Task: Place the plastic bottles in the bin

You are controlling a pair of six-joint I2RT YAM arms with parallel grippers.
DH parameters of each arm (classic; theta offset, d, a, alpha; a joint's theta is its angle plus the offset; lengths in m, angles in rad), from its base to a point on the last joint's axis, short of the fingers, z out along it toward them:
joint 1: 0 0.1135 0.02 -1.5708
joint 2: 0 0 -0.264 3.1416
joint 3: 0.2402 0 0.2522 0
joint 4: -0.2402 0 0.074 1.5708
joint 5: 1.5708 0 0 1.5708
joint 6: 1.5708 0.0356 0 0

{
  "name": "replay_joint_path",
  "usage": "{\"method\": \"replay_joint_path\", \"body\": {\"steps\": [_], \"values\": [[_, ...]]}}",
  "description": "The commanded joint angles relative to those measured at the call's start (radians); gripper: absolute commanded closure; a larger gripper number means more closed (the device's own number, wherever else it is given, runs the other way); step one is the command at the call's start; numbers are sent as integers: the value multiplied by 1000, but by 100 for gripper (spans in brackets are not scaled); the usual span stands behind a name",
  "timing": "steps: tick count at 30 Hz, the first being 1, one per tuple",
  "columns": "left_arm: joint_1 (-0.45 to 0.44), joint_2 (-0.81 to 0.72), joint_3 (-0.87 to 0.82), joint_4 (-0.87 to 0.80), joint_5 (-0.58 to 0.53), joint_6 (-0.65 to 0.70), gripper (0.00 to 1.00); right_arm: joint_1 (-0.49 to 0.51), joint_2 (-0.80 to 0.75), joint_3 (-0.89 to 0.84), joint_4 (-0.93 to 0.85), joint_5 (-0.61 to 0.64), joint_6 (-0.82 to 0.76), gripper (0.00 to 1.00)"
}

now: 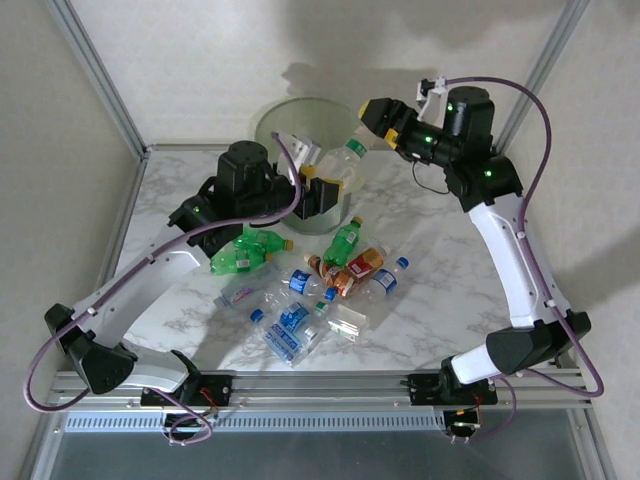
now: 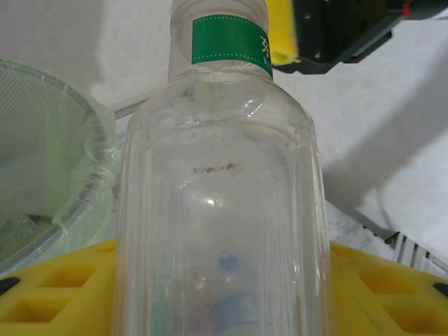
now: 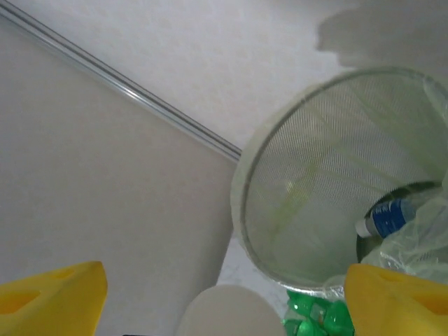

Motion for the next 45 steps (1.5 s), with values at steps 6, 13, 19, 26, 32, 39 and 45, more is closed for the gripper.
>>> {"method": "replay_joint_path", "body": {"steps": [6,13,19,26,32,39,45], "values": [[-26,-46,28,-8,-83,83,45,38,6,-2,-30,-31,-9,18],[-40,-36,31,-10,-112,92,45,59,-27,-69,45,-73,15,28],[-48,-37,32,-16,-132,100,44,70,-41,-96,71,-82,24,42],[-48,-35,29,-4,-138,87,42,75,-51,-115,88,-87,23,67],[-48,-41,12,50,-163,32,11,75,-51,-117,121,-87,29,81],[-46,-67,0,114,-378,-84,1,67,-9,-53,177,9,31,82],[3,-124,-8,137,-588,-230,1,65,88,62,180,200,7,85]]}}
